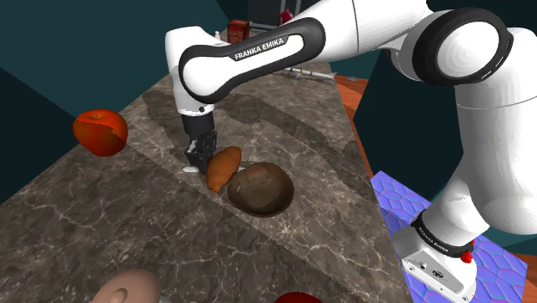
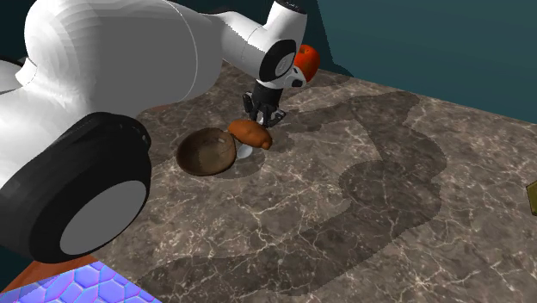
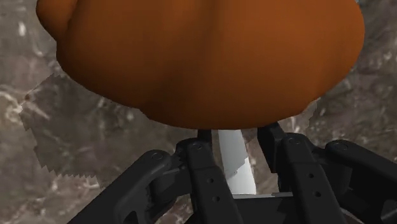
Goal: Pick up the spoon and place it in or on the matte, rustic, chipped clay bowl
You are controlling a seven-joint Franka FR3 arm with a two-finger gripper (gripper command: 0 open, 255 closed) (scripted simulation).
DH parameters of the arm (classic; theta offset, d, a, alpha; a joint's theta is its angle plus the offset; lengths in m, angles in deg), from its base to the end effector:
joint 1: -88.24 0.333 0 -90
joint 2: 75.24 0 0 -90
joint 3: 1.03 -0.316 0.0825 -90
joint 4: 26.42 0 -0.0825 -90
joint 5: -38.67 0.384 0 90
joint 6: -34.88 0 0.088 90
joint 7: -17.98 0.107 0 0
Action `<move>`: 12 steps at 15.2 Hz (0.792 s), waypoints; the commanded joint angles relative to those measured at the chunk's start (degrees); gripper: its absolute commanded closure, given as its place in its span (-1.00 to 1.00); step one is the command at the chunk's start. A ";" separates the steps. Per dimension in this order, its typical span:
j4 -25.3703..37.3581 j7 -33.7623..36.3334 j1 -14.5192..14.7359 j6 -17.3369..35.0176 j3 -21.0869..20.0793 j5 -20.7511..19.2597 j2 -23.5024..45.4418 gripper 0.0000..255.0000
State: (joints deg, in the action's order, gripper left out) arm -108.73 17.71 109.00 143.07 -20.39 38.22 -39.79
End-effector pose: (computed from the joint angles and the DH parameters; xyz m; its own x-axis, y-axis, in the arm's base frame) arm 0.5599 0.4165 0.3354 0.7734 0.6193 -0.1354 0.5941 -0.7826 -0.1860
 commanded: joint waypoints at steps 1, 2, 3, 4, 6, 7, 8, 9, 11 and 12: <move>-0.01 0.00 0.00 0.00 0.00 0.00 0.00 1.00; -0.01 0.00 0.00 0.00 0.00 0.00 0.00 1.00; -0.01 0.00 0.00 -0.01 0.00 0.00 -0.01 1.00; -0.03 -0.01 -0.01 -0.01 0.00 0.01 -0.03 1.00; -0.08 0.01 0.00 0.00 -0.01 0.02 -0.07 1.00; -0.10 0.00 -0.02 0.00 -0.01 0.02 -0.09 1.00; -0.01 0.00 0.00 0.00 0.00 0.00 0.01 1.00; 0.33 0.04 -0.02 -0.60 -0.05 0.06 -0.27 1.00; 1.06 0.14 -0.05 -1.84 -0.15 0.18 -0.80 1.00; 1.45 0.19 -0.05 -2.46 -0.19 0.24 -1.05 1.00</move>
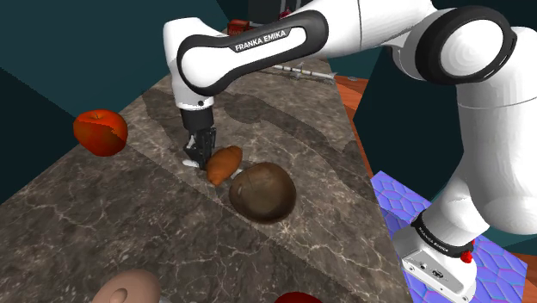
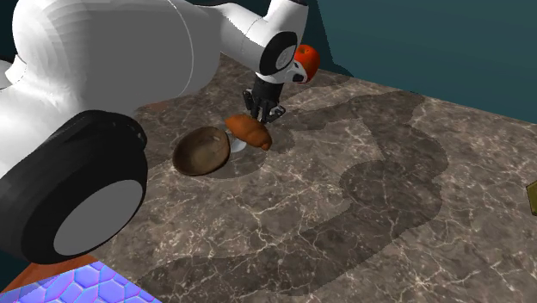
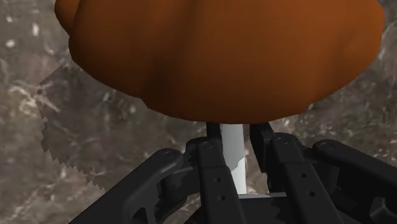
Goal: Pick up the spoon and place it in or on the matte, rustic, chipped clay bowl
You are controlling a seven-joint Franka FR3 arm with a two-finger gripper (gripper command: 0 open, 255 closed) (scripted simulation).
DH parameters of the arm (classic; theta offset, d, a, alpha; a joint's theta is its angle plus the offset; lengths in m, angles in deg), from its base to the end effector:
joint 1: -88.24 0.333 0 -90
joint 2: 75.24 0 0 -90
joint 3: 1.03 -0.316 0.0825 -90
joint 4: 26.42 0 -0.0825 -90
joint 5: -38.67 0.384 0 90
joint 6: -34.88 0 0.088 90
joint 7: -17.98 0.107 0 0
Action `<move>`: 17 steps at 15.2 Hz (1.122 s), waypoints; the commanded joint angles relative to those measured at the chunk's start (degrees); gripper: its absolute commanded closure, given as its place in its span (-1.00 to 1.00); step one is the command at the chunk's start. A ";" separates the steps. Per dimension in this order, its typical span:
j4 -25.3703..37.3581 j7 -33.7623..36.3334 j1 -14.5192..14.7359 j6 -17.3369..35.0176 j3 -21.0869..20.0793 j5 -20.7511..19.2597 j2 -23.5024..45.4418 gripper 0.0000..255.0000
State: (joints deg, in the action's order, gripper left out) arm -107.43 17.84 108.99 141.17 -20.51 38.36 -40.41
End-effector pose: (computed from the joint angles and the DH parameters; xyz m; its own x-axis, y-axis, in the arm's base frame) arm 0.5607 0.4167 0.3507 0.7733 0.6194 -0.1356 0.5942 -0.7825 -0.1860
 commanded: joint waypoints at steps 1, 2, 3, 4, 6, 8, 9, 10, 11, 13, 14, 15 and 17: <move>0.60 0.11 -0.04 -1.21 -0.12 0.15 -0.64 1.00; 1.03 0.16 -0.04 -1.85 -0.16 0.20 -0.86 1.00; 1.48 0.22 -0.04 -2.50 -0.20 0.25 -1.07 1.00; 1.95 0.27 -0.04 -3.15 -0.24 0.29 -1.27 1.00; 2.94 0.39 -0.02 -4.48 -0.32 0.38 -1.63 1.00; 4.02 0.52 0.02 -5.83 -0.39 0.45 -1.93 1.00; 4.58 0.59 0.04 -6.52 -0.42 0.48 -2.07 1.00; 5.17 0.65 0.06 -7.22 -0.45 0.51 -2.18 1.00; 5.78 0.72 0.09 -7.92 -0.48 0.53 -2.29 1.00; 7.07 0.87 0.17 -9.35 -0.54 0.57 -2.46 1.00; 7.75 0.95 0.21 -10.08 -0.56 0.59 -2.52 1.00; 8.46 1.03 0.26 -10.82 -0.59 0.60 -2.56 1.00; 9.95 1.19 0.38 -12.32 -0.64 0.61 -2.60 1.00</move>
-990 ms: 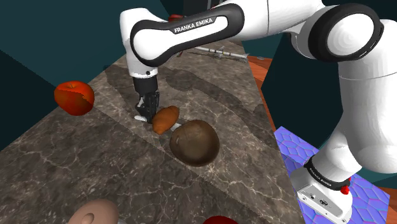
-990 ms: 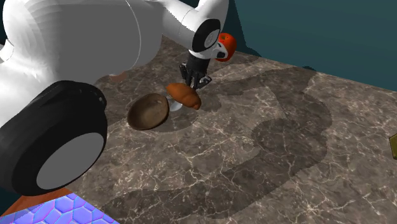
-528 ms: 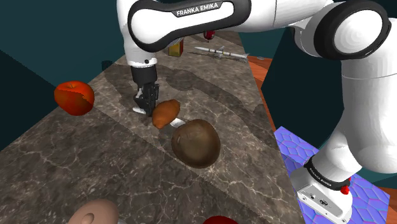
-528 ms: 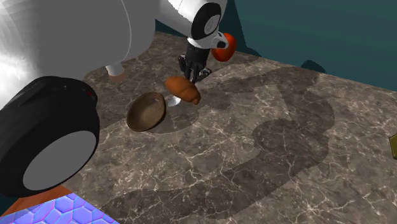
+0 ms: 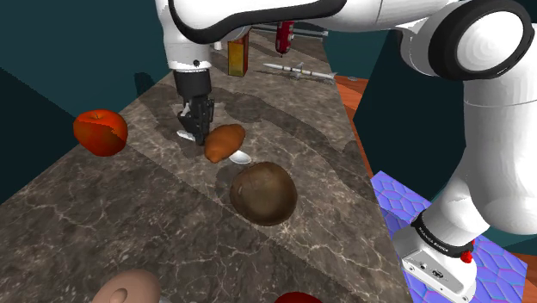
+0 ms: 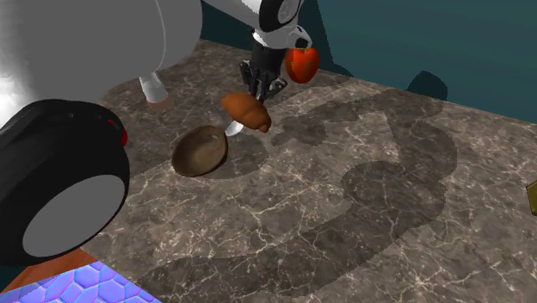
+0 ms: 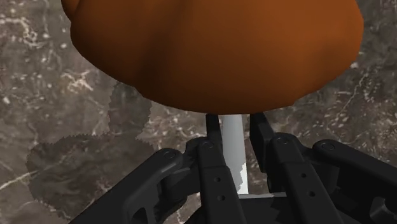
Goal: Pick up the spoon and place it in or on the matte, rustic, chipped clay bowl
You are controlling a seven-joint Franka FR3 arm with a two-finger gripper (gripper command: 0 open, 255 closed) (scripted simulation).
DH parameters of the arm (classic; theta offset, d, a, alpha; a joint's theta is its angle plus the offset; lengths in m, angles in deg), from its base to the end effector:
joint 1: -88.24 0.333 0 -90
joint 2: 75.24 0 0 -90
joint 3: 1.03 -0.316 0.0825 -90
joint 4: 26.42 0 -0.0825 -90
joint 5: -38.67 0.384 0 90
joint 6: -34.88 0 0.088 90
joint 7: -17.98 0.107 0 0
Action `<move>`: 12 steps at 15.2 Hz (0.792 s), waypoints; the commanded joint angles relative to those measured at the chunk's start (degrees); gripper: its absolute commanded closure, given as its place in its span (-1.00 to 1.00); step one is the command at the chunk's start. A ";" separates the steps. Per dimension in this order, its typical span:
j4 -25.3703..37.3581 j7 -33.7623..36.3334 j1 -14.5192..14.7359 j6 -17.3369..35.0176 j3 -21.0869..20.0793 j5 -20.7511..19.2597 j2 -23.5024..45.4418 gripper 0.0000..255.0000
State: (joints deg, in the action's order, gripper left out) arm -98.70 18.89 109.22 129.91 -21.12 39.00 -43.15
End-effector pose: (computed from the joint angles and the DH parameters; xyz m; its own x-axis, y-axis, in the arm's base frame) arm 0.5596 0.4159 0.4394 0.7734 0.6193 -0.1355 0.5941 -0.7826 -0.1859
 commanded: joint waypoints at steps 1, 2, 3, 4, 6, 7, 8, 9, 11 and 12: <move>2.00 0.23 0.21 -1.83 -0.05 -0.03 0.15 1.00; 2.81 0.32 0.28 -2.61 -0.07 -0.04 0.17 1.00; 2.88 0.33 0.28 -2.68 -0.07 -0.04 0.16 1.00; -1.85 0.30 -0.42 -0.99 -0.42 0.75 -2.95 1.00; -10.15 0.13 -1.61 1.78 -1.09 2.35 -8.66 1.00; -13.86 0.01 -2.10 2.92 -1.40 3.19 -11.34 1.00; -17.34 -0.15 -2.51 3.93 -1.67 4.04 -13.93 1.00; -20.62 -0.33 -2.86 4.82 -1.93 4.91 -16.46 1.00; -26.72 -0.75 -3.40 6.27 -2.37 6.72 -21.38 1.00; -29.56 -0.98 -3.58 6.85 -2.56 7.66 -23.79 1.00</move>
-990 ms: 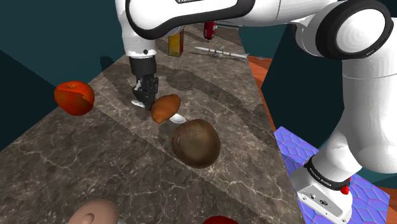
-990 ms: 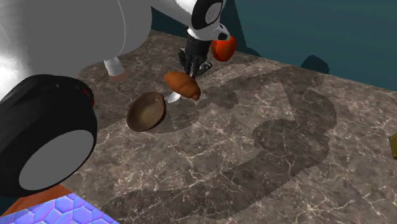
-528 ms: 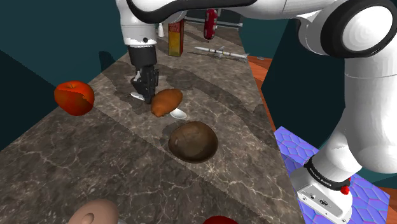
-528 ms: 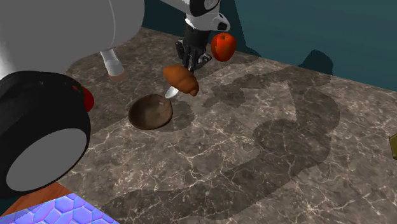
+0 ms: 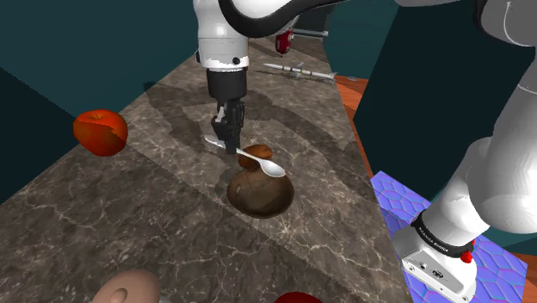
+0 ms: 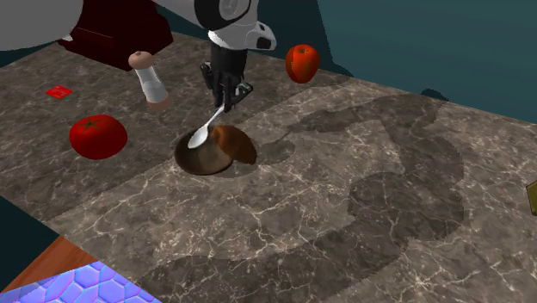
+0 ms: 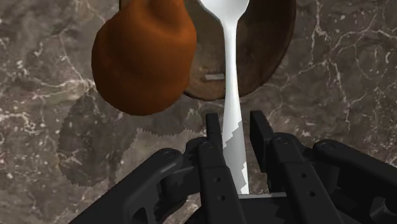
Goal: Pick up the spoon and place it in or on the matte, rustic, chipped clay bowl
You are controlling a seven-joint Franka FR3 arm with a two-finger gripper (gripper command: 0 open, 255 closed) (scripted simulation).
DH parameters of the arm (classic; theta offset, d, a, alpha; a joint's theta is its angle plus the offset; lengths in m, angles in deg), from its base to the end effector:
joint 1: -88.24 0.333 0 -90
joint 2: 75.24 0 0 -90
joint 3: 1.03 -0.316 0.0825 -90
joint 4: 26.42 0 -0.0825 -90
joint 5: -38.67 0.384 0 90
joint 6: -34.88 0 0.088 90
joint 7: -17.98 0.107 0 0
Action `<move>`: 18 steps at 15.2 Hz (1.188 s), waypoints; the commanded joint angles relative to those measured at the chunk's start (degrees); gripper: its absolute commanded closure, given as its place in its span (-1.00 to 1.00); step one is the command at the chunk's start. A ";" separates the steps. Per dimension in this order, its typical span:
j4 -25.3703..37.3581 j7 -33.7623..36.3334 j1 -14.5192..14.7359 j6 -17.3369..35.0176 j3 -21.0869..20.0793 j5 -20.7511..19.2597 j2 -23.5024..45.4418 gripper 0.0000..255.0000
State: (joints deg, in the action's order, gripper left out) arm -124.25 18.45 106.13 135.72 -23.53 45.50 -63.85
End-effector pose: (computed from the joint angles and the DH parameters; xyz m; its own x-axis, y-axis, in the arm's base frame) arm 0.4617 0.3876 0.4692 0.7720 0.6210 -0.1352 0.5958 -0.7812 -0.1865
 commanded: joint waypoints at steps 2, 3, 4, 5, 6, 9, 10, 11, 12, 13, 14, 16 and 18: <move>-11.35 -1.24 -0.74 2.18 -0.62 3.82 -9.72 1.00; -11.95 -1.32 -0.66 2.92 -0.58 3.79 -9.56 1.00; -12.53 -1.40 -0.63 3.66 -0.59 3.77 -9.39 1.00; -13.10 -1.47 -0.60 4.40 -0.60 3.73 -9.20 1.00; -13.66 -1.54 -0.57 5.14 -0.62 3.70 -9.01 1.00; -15.25 -1.73 -0.49 7.35 -0.67 3.57 -8.34 1.00; -15.76 -1.79 -0.46 8.08 -0.69 3.51 -8.09 1.00; -16.25 -1.84 -0.43 8.82 -0.71 3.46 -7.84 1.00; -16.73 -1.89 -0.42 9.55 -0.73 3.40 -7.56 1.00; -17.20 -1.94 -0.40 10.29 -0.76 3.33 -7.28 1.00; -17.66 -1.98 -0.38 11.02 -0.79 3.26 -6.99 1.00; -18.53 -2.05 -0.32 12.48 -0.82 3.11 -6.36 1.00; -19.36 -2.12 -0.25 13.93 -0.83 2.94 -5.69 1.00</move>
State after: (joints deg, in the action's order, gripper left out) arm -143.03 16.45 105.89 148.92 -24.39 48.51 -69.81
